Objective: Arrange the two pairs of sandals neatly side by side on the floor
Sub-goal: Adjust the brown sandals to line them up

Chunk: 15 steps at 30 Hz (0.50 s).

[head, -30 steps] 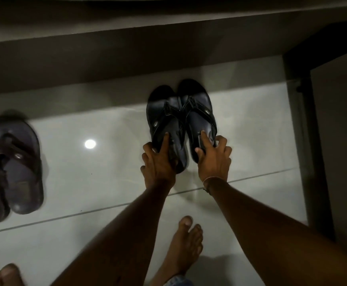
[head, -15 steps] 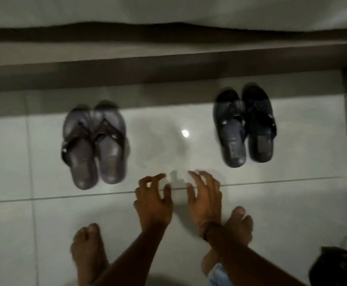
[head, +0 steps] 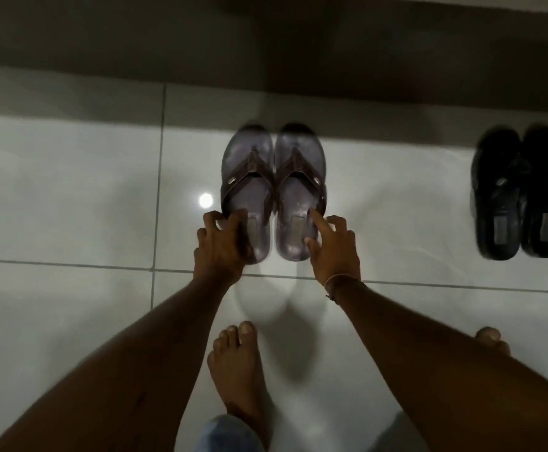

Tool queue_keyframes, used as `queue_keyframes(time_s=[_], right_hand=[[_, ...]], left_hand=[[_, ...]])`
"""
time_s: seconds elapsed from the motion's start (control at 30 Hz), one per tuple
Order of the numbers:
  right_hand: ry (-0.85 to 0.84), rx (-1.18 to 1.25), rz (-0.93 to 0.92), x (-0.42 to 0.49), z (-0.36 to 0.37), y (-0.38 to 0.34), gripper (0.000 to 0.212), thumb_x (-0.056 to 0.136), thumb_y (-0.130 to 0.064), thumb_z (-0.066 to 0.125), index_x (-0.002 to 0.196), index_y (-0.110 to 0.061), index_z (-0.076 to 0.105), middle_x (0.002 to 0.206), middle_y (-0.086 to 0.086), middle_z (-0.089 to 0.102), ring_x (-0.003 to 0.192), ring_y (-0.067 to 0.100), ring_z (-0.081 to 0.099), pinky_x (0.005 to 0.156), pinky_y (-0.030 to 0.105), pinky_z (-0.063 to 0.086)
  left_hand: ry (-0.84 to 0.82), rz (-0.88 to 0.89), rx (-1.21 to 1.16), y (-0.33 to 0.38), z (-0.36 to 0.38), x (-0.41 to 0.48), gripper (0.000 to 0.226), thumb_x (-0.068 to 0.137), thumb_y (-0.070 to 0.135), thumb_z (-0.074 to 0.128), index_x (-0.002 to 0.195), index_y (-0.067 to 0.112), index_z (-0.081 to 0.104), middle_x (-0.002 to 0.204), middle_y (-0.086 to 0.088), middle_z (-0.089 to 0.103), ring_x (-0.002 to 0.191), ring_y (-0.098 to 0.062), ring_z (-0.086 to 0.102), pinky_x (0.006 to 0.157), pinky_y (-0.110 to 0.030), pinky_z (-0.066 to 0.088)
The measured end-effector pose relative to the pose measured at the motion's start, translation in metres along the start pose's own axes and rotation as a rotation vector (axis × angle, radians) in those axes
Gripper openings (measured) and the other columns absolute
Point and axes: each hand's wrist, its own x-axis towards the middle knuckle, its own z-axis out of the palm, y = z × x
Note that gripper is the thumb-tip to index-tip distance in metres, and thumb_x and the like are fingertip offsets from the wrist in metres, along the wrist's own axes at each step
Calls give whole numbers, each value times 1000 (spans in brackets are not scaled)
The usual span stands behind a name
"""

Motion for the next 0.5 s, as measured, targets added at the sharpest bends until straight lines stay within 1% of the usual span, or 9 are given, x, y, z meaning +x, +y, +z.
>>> queue_keyframes(time_s=[0.13, 0.2, 0.33, 0.5], right_hand=[[16, -44, -1, 2, 7, -4, 64, 99, -26, 61, 155, -40, 32, 145, 7, 43, 121, 35, 50, 93, 51, 56], [25, -57, 2, -1, 10, -6, 67, 99, -25, 60, 156, -42, 30, 143, 7, 46, 120, 35, 50, 94, 53, 55], [10, -30, 26, -5, 16, -6, 66, 102, -29, 58, 159, -40, 28, 142, 7, 50, 125, 34, 49, 104, 52, 52], [-4, -53, 21, -13, 18, -6, 67, 101, -28, 60, 160, -38, 28, 141, 8, 51, 125, 35, 49, 102, 52, 52]], left_hand=[[-3, 36, -46, -9, 4, 4, 82, 88, 35, 76, 153, 42, 27, 151, -10, 27, 132, -41, 40, 94, -54, 55], [-3, 36, -64, -12, 5, 3, 85, 88, 31, 77, 155, 41, 27, 151, -11, 29, 132, -41, 41, 95, -54, 55], [-13, 18, -73, -13, 9, 1, 86, 88, 30, 78, 157, 40, 27, 152, -12, 30, 133, -40, 41, 97, -53, 54], [-16, 8, -92, -18, 13, -5, 84, 90, 27, 76, 157, 41, 28, 152, -11, 31, 133, -38, 41, 98, -51, 54]])
